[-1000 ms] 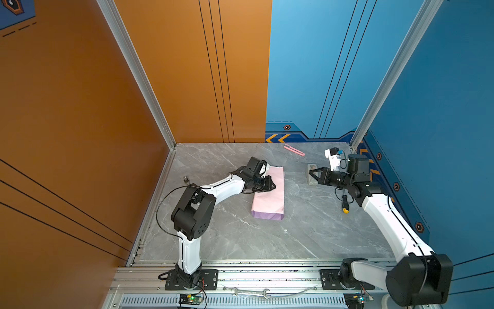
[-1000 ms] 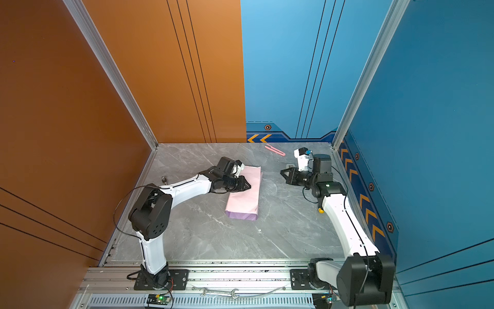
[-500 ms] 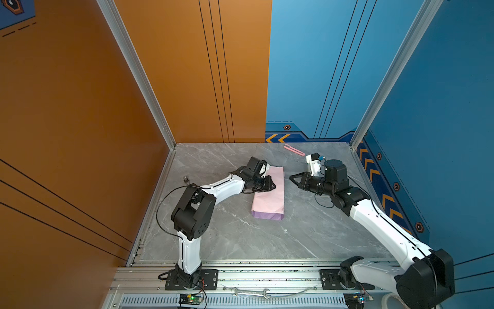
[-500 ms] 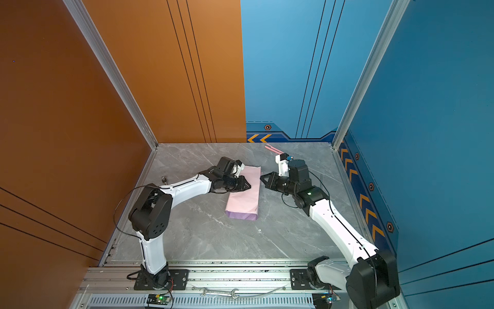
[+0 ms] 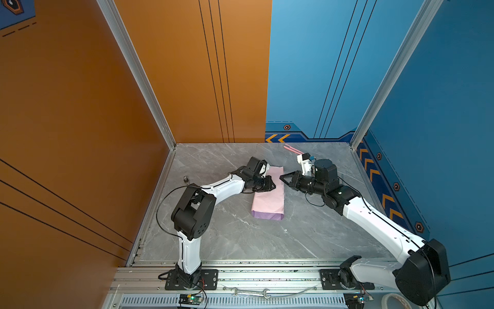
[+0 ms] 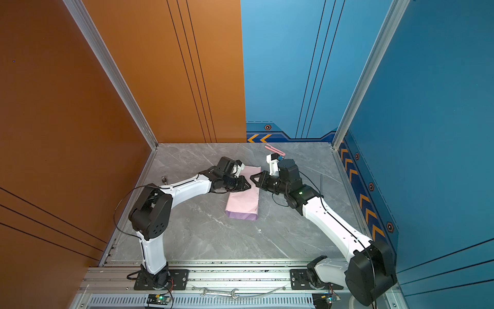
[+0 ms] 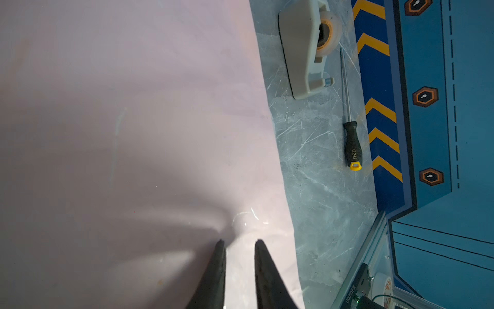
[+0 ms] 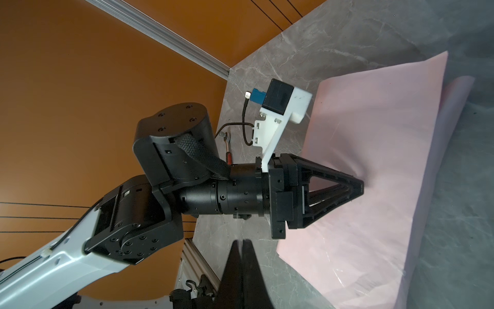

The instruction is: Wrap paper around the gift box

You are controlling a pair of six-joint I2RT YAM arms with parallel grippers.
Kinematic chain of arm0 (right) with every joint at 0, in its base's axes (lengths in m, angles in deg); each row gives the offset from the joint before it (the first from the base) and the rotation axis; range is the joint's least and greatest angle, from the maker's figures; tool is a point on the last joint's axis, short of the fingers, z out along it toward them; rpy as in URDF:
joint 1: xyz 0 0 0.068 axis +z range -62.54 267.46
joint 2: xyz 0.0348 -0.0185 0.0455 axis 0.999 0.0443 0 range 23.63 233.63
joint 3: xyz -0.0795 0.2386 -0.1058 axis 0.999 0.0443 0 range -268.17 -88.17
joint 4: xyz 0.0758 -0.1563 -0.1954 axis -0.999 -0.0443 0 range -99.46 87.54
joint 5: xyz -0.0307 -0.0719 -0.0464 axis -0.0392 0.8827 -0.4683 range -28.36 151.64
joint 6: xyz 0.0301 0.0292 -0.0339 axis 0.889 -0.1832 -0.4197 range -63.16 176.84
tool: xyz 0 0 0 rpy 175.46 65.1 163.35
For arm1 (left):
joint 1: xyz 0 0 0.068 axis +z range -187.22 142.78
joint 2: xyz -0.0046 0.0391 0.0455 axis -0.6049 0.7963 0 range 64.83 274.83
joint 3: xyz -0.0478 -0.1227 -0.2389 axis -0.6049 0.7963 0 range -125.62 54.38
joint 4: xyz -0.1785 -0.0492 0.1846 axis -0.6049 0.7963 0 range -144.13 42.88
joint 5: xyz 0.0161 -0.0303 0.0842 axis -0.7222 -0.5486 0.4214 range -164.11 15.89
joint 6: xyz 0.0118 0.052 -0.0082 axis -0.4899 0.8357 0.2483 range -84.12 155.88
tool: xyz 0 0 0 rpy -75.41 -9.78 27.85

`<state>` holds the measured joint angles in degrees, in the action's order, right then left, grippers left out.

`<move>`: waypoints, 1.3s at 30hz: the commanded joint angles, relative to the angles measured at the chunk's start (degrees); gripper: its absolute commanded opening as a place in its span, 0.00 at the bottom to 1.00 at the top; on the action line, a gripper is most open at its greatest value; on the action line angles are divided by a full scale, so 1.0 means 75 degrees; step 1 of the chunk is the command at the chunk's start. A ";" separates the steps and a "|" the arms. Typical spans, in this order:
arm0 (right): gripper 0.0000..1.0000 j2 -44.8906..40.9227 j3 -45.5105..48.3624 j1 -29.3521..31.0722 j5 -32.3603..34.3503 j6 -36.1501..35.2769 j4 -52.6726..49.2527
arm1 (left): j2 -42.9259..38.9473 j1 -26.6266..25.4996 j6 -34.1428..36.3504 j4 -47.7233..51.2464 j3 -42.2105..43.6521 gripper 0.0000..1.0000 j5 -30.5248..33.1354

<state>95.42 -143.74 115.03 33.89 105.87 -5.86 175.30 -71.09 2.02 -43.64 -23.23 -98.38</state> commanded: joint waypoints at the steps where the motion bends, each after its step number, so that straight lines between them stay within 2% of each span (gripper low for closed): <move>1: 0.00 0.0010 -0.0196 0.0105 0.0276 0.0435 0.0323 | 0.0355 -0.0066 0.0131 0.0484 0.0005 0.22 0.0105; 23: 0.00 -0.0008 0.0021 0.0571 0.0515 0.1452 0.0455 | 0.0353 -0.0066 0.0112 0.0366 0.0104 0.22 0.0052; 35: 0.00 -0.1185 0.0163 0.0491 0.1467 0.1010 -0.1082 | 0.0425 -0.0075 0.0086 0.0302 0.0118 0.22 0.0009; 39: 0.00 -0.1426 0.0237 0.0466 0.1528 0.1005 -0.1356 | 0.0446 -0.0088 0.0087 0.0296 0.0096 0.22 -0.0006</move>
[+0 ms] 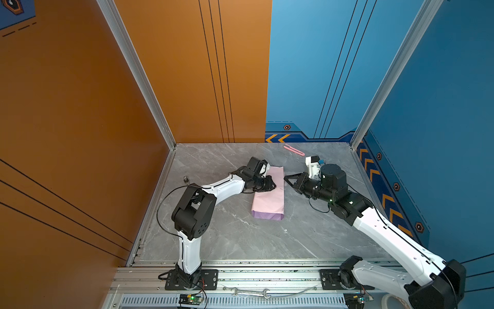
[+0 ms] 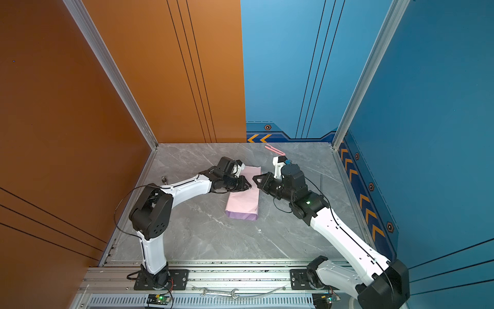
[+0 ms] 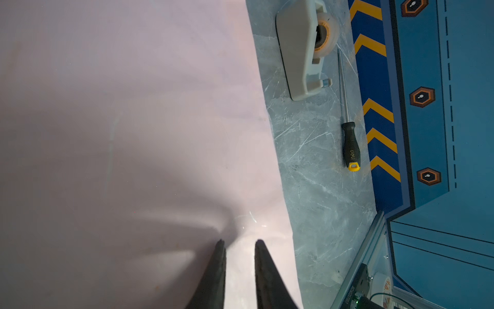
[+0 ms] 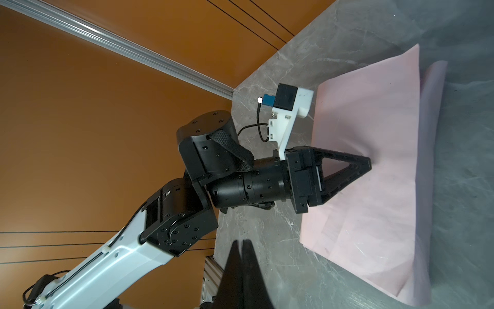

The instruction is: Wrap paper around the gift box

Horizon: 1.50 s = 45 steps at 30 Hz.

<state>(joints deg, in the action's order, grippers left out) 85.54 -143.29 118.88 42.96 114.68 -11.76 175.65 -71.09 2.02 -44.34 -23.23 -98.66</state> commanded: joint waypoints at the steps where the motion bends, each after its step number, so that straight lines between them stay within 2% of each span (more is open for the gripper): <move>1: 0.00 -0.0110 0.0176 -0.0034 0.0279 -0.0145 -0.0573 | 0.0402 -0.0095 0.0087 0.0395 0.0093 0.22 0.0032; 21: 0.00 -0.0089 0.0446 0.0778 0.0564 0.0477 -0.0098 | 0.0353 -0.0154 0.0143 0.0395 0.0103 0.22 0.0019; 36: 0.00 0.0121 0.0524 0.0845 0.0791 0.0849 0.0084 | 0.0320 -0.0158 0.0167 0.0409 0.0105 0.22 0.0027; 45: 0.00 0.0304 0.0551 0.0908 0.0617 0.1059 0.0408 | 0.0348 -0.0156 0.0165 0.0385 0.0122 0.22 0.0018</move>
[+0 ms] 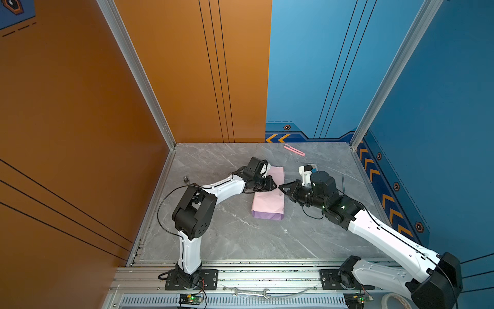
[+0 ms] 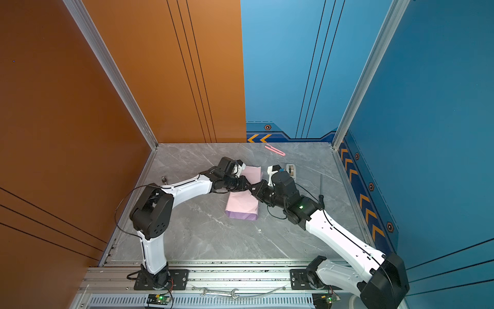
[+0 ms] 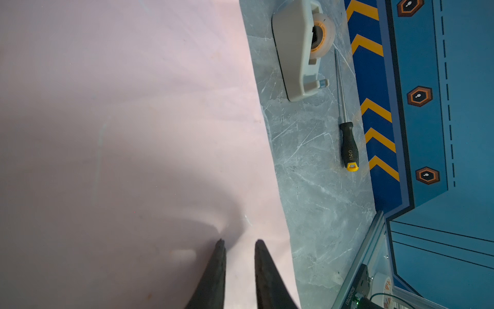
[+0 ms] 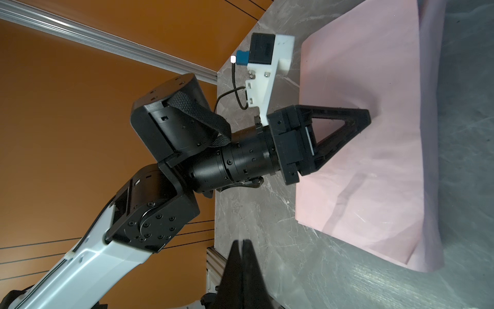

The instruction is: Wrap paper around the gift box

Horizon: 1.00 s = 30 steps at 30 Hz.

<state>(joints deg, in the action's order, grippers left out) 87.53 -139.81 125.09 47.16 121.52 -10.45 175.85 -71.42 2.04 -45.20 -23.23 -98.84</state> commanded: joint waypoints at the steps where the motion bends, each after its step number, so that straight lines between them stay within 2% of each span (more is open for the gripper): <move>1: 0.00 0.0042 0.0085 0.0098 0.0073 0.0163 0.0244 | 0.0314 -0.0116 0.0153 0.0498 0.0124 0.22 0.0041; 28: 0.00 0.0404 0.0025 0.0292 -0.0079 0.0587 0.0655 | 0.0348 -0.0087 0.0105 0.0367 0.0232 0.22 -0.0006; 30: 0.00 0.0382 -0.0005 0.0554 -0.0022 0.0613 0.0652 | 0.0349 -0.0083 0.0107 0.0365 0.0234 0.22 -0.0013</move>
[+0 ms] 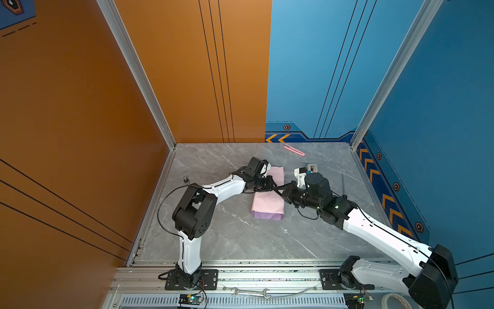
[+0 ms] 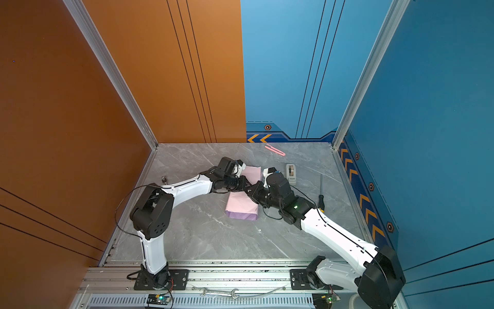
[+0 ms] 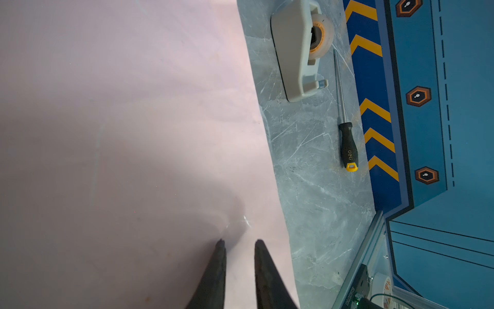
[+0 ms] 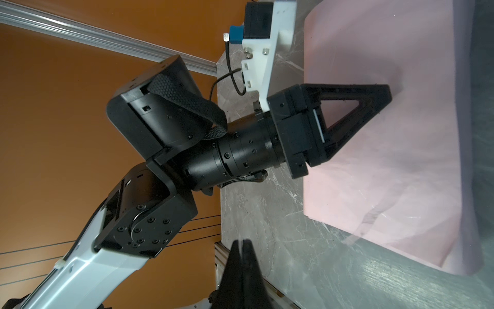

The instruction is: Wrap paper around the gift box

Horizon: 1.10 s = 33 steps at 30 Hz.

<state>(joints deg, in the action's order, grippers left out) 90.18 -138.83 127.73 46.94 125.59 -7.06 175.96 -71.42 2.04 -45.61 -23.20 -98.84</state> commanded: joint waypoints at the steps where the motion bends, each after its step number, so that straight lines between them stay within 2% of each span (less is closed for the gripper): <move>1: 0.00 0.0030 -0.0138 0.0247 0.0032 0.0101 0.0203 | 0.0326 -0.0091 0.0109 0.0415 0.0241 0.22 -0.0008; 9: 0.00 -0.0001 -0.0149 0.0481 0.0308 0.0202 0.0077 | 0.0285 -0.0096 0.0128 0.0400 0.0278 0.22 -0.0018; 16: 0.00 0.0063 0.0044 0.0254 0.0499 0.0231 -0.0050 | 0.0210 -0.0082 0.0153 0.0400 0.0323 0.22 0.0001; 33: 0.00 0.0638 0.0288 -0.1255 0.0148 -0.0101 0.0417 | 0.0230 0.0046 0.0165 0.0474 0.0256 0.22 0.0009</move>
<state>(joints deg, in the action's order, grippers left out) 94.09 -136.82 119.27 49.41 126.11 -6.45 175.94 -71.35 2.04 -46.44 -22.77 -98.93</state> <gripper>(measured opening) 0.047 0.221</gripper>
